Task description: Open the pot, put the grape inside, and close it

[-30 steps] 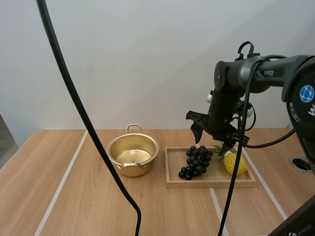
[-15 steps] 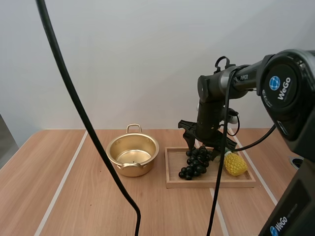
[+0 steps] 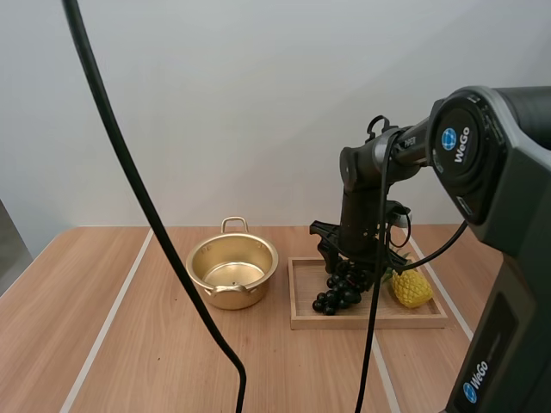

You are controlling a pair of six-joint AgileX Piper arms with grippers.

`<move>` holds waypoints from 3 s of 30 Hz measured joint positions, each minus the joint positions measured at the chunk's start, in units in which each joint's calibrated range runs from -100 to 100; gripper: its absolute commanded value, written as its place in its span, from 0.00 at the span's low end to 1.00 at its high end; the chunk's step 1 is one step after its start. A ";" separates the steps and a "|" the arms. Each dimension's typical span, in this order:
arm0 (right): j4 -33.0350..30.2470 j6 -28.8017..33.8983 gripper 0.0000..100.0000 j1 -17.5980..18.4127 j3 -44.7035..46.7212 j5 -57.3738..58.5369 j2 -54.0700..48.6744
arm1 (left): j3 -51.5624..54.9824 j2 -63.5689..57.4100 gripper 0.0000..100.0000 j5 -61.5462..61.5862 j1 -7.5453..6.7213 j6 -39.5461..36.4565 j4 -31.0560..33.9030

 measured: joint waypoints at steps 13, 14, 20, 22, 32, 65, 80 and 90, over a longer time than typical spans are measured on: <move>0.00 0.95 1.00 1.28 0.00 -4.61 4.19 | 0.00 0.00 0.00 0.00 0.00 0.00 0.09; 0.00 1.19 1.00 1.28 0.00 -4.80 4.19 | 0.00 0.00 0.00 0.00 0.00 0.00 0.09; 0.00 2.64 0.45 1.28 0.00 -5.34 4.19 | 0.00 0.00 0.00 0.00 0.00 0.00 0.13; 0.00 2.64 0.00 1.28 0.00 -5.34 4.19 | 0.00 0.00 0.00 0.00 0.00 0.00 0.13; 0.00 -1.47 0.00 1.28 -0.15 -5.34 3.13 | 0.00 0.00 0.00 0.00 0.00 0.00 0.23; 27.35 -58.31 0.00 1.28 -0.18 -18.45 -46.54 | 0.00 0.00 0.00 0.00 0.00 0.00 0.23; 42.74 -87.76 0.00 1.28 -0.18 -6.12 -39.82 | 0.00 0.00 0.00 -0.06 0.00 0.00 0.23; 56.30 -98.31 0.00 1.67 -0.18 -1.07 -27.94 | 0.00 0.00 0.00 -0.06 0.00 0.00 0.23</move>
